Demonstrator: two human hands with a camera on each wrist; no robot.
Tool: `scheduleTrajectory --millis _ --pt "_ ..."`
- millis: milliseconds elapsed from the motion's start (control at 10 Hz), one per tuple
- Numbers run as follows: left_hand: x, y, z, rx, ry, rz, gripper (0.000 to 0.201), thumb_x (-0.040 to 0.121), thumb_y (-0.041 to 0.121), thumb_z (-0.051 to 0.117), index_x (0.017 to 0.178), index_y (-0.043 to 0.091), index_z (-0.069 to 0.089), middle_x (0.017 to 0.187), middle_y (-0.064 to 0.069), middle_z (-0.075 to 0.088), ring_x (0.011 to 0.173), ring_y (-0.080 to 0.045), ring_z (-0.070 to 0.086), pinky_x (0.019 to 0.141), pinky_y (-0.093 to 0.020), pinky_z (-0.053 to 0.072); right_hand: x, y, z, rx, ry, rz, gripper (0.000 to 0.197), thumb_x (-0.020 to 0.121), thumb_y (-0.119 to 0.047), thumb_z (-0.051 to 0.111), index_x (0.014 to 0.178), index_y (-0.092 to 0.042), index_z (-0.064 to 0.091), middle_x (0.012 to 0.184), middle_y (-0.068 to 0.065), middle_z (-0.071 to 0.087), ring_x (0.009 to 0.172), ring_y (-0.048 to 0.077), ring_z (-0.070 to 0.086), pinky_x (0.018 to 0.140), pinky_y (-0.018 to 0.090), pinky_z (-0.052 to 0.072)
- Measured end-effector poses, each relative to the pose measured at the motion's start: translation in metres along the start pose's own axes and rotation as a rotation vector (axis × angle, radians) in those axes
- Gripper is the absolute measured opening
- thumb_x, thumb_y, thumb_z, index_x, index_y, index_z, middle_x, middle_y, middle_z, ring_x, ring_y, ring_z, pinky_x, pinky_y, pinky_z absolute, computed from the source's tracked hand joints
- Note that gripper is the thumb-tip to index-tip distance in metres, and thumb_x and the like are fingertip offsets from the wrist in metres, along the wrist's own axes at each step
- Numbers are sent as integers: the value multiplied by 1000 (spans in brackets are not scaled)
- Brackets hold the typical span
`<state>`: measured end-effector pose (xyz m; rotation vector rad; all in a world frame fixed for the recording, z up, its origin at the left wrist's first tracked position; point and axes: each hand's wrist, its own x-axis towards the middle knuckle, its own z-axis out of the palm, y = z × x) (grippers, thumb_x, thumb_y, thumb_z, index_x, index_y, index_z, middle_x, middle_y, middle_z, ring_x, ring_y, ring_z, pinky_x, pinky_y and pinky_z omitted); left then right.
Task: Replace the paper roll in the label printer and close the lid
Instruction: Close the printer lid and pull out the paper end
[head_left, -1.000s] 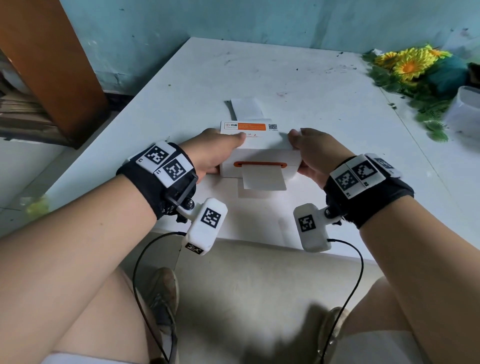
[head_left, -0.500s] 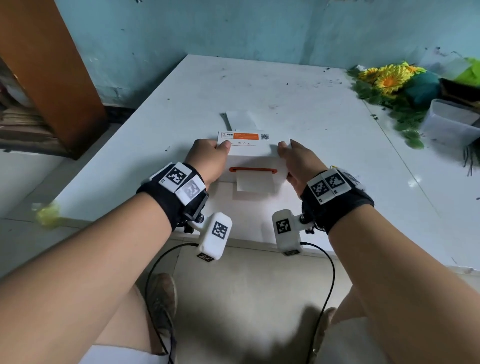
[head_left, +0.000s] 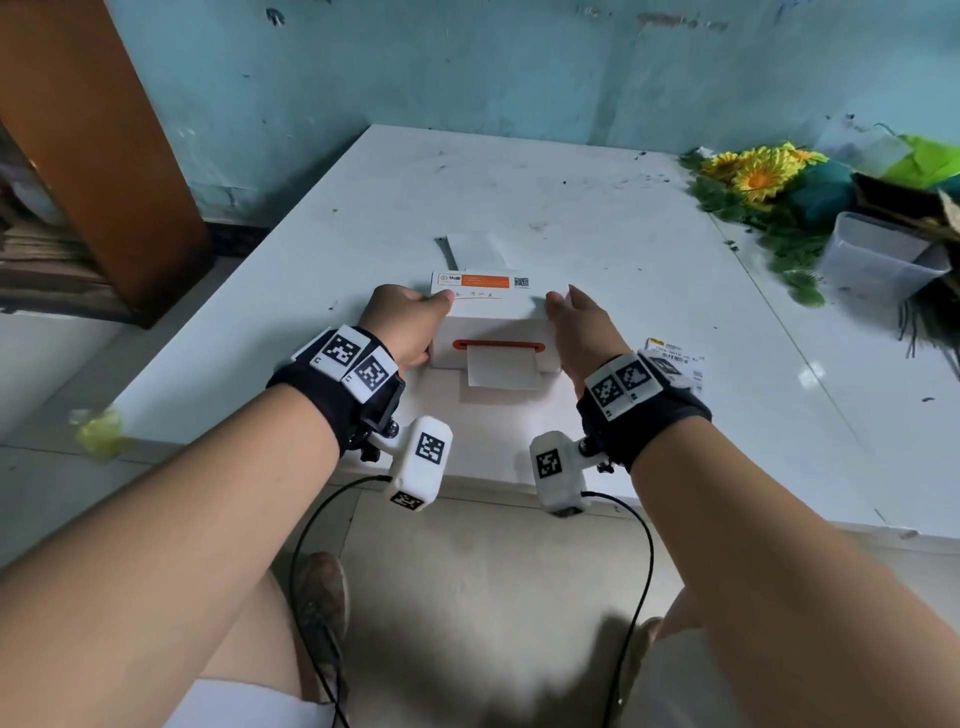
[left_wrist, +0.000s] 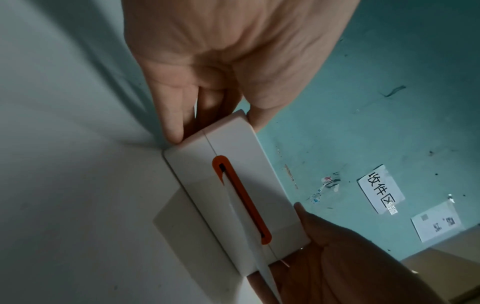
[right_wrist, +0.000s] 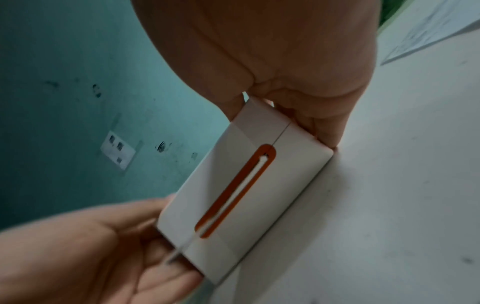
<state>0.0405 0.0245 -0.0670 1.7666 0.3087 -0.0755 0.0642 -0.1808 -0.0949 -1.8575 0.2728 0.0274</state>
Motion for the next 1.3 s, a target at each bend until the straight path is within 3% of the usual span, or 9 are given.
scheduleTrajectory --millis 200,400,500,600,700,900,1100,1200,1300 --pt "-6 7 8 330 -8 96 36 82 58 80 84 22 73 76 8 68 72 -11 66 63 -23 46 -30 -15 2 -129 28 -18 79 86 -61 77 144 -19 44 120 -1 60 99 20 63 61 24 40" --pt "-1 12 10 247 -9 -7 39 93 46 71 124 22 69 112 0 73 100 -21 69 87 -34 61 -15 -16 -2 -149 82 -38 30 105 -47 58 111 -17 56 103 3 60 92 25 55 56 25 31" --pt "8 11 2 131 -2 -91 41 96 43 67 125 14 67 121 -12 75 108 -35 74 87 -44 65 -3 -8 -7 -75 75 -8 38 108 -39 51 76 -18 54 75 2 52 81 27 51 63 28 39" --pt "14 12 -5 120 -17 -116 37 100 41 67 125 14 67 120 -10 74 104 -35 76 92 -45 64 3 -2 -9 29 59 29 38 91 -49 58 85 -14 68 86 7 61 87 30 62 83 38 50" --pt "19 10 -5 92 -17 -122 40 98 40 72 125 11 68 125 -13 73 104 -34 76 88 -46 65 1 -6 -10 -41 26 -14 44 101 -47 55 142 -31 62 135 4 68 122 29 65 112 46 53" --pt "12 14 -5 -98 -26 -195 38 93 26 81 119 3 67 121 -16 73 101 -34 75 78 -46 68 -8 -14 -16 -24 4 -8 57 105 -42 59 160 -40 43 158 -1 57 127 22 63 114 49 53" --pt "6 12 -1 -105 26 -243 40 92 35 80 116 5 69 117 -16 76 90 -30 76 82 -49 67 -16 -26 -17 17 -33 91 55 105 -43 61 158 -46 45 153 4 61 97 26 63 96 50 62" --pt "5 17 1 62 90 -241 57 87 50 80 109 0 68 99 -20 78 72 -30 75 73 -36 64 -22 -37 -21 -104 -39 60 56 108 -38 58 161 -39 42 158 4 57 108 24 60 109 50 55" --pt "-8 31 4 326 169 -136 68 87 51 77 131 2 60 119 -15 71 111 -35 71 93 -36 56 -36 -54 -26 -232 11 41 54 112 -31 48 165 -28 38 164 3 49 132 31 59 119 44 45"
